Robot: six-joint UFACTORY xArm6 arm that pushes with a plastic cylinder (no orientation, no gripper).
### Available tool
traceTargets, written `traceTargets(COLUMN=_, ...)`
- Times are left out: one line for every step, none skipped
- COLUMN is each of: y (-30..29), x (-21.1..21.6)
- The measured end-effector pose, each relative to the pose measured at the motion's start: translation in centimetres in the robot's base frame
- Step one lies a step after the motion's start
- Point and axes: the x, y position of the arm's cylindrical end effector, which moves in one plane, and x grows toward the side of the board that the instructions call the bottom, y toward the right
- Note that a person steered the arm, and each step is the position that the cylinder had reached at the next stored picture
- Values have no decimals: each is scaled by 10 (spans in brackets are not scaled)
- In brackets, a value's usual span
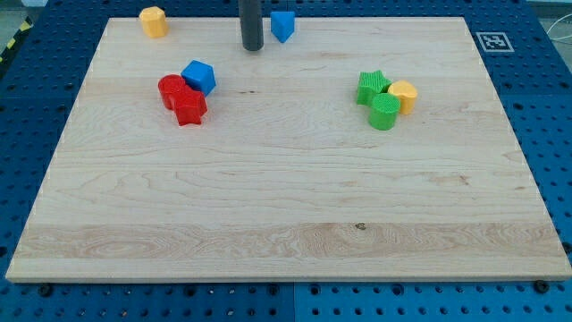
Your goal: Move your arm to the center
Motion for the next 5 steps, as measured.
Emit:
traceTargets(y=-1, x=0)
traceTargets(y=-1, x=0)
traceTargets(y=-1, x=0)
traceTargets(y=-3, x=1)
traceTargets(y=-3, x=2)
